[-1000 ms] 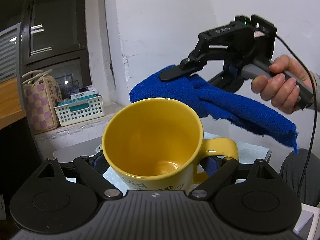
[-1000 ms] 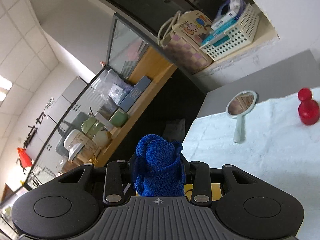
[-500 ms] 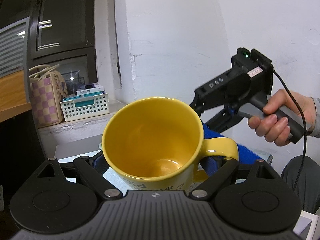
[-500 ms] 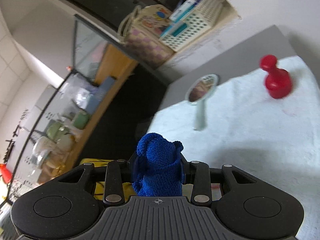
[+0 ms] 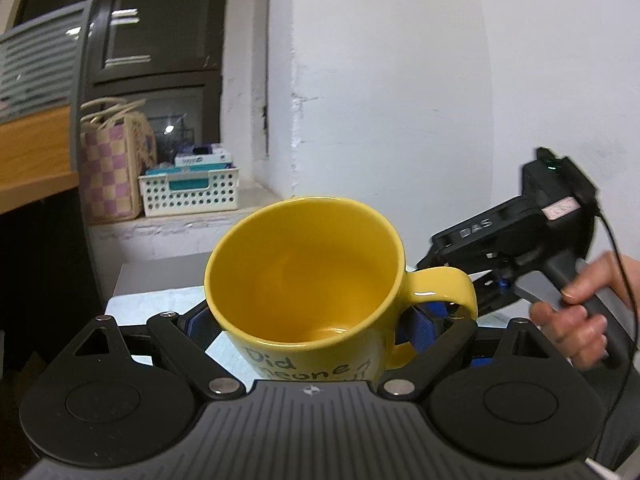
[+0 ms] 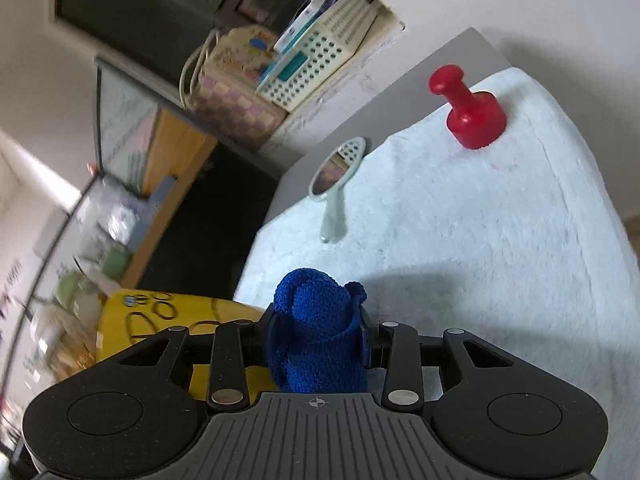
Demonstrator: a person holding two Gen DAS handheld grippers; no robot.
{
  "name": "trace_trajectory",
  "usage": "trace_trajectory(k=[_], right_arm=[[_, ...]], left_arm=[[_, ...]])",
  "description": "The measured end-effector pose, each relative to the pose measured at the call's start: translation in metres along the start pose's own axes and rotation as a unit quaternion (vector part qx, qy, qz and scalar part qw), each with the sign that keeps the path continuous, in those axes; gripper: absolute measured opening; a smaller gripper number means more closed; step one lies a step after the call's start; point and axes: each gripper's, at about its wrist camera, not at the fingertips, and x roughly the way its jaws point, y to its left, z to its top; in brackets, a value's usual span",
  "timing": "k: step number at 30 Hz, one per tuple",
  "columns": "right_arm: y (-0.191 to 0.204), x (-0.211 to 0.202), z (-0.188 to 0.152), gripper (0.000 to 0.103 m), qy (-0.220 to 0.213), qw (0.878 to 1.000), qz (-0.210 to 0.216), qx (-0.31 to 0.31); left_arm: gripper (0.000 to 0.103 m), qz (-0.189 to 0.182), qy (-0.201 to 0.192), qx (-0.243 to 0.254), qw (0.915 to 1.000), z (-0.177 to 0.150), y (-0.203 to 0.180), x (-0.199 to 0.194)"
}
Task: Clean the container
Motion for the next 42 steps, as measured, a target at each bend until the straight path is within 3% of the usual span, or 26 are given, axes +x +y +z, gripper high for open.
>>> trace_trajectory(k=[2, 8, 13, 20, 26, 36, 42], right_arm=[[0.006, -0.022, 0.025, 0.039, -0.012, 1.000, 0.011, 0.002], [0.044, -0.034, 0.034, 0.039, -0.035, 0.997, 0.053, -0.036], [0.058, -0.033, 0.046, 0.040, -0.028, 0.994, 0.097, -0.040], [0.042, -0.031, 0.047, 0.039, -0.027, 0.997, 0.066, -0.043], [0.029, -0.029, 0.048, 0.039, -0.027, 0.998, 0.039, -0.045], [0.006, -0.026, 0.050, 0.040, -0.026, 0.998, -0.007, -0.048], [-0.007, -0.024, 0.052, 0.040, -0.026, 0.998, -0.032, -0.050]], left_arm=[[0.094, 0.004, 0.005, -0.006, 1.0000, 0.003, 0.001, 0.003], [0.094, 0.017, 0.021, -0.025, 0.9993, 0.012, 0.003, 0.012], [0.094, 0.021, 0.032, -0.063, 0.9973, 0.016, 0.013, 0.016], [0.094, 0.025, 0.033, -0.065, 0.9971, 0.016, 0.013, 0.016], [0.094, 0.018, 0.037, -0.033, 0.9986, 0.019, 0.009, 0.021], [0.092, 0.010, 0.076, 0.002, 0.9971, 0.026, -0.012, 0.048], [0.093, 0.036, 0.083, -0.041, 0.9950, 0.027, -0.014, 0.051]])
